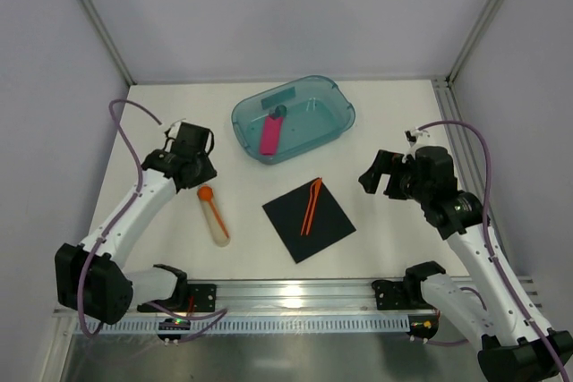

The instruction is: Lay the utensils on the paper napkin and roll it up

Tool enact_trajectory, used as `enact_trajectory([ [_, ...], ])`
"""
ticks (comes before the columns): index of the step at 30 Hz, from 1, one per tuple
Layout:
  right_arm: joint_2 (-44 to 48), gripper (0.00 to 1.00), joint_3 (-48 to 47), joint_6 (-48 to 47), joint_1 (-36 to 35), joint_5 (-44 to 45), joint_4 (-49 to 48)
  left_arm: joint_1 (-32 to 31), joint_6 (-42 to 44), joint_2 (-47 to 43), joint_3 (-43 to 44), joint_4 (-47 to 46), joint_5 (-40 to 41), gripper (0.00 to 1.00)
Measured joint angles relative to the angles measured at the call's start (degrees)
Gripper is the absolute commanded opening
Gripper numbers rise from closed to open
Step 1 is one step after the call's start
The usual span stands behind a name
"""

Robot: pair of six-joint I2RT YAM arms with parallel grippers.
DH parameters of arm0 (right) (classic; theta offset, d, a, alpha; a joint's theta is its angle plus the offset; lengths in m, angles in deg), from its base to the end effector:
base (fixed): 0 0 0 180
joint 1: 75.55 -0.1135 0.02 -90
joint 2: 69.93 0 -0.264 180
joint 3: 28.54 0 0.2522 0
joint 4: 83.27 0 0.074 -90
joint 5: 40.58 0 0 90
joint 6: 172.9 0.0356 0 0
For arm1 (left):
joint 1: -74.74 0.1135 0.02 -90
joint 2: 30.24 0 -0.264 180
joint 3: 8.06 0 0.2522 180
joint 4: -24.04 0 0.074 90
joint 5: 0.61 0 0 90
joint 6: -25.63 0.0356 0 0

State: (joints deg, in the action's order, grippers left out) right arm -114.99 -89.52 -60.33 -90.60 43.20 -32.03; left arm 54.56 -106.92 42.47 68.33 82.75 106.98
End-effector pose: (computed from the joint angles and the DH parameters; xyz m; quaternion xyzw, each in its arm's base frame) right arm 0.1586 0.0466 0.3063 0.0333 0.8867 0.1935 0.4186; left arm 0.2431 -0.0779 0.2933 -0.2279 0.9158 -0.0300 0.3294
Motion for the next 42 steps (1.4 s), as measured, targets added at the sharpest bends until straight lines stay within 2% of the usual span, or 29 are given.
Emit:
enact_trajectory([
  [3, 0.3, 0.99, 0.0, 0.0, 0.0, -0.5, -0.1, 1.7, -1.1, -3.3, -6.6, 0.0, -0.5, 0.36],
  [5, 0.3, 1.0, 0.0, 0.0, 0.0, -0.8, -0.1, 2.8, -1.9, -3.9, -9.7, -0.2, -1.3, 0.31],
  [10, 0.5, 1.0, 0.0, 0.0, 0.0, -1.2, 0.0, 5.1, -2.8, 0.2, -14.7, -3.3, -4.6, 0.26],
  [17, 1.6, 1.0, 0.0, 0.0, 0.0, -1.2, 0.4, 5.2, -3.9, 6.6, -17.6, -9.1, -7.8, 0.26],
  [30, 1.7, 1.0, 0.0, 0.0, 0.0, -1.2, 0.6, 5.2, -5.0, 10.7, -18.9, -14.1, -7.5, 0.26],
  [39, 1.7, 1.0, 0.0, 0.0, 0.0, -0.9, 0.8, 5.2, -5.1, 11.1, -18.6, -14.8, -6.6, 0.01],
  [42, 1.7, 1.0, 0.0, 0.0, 0.0, -0.9, 0.8, 5.2, -4.9, 11.4, -17.9, -14.0, -5.8, 0.0],
])
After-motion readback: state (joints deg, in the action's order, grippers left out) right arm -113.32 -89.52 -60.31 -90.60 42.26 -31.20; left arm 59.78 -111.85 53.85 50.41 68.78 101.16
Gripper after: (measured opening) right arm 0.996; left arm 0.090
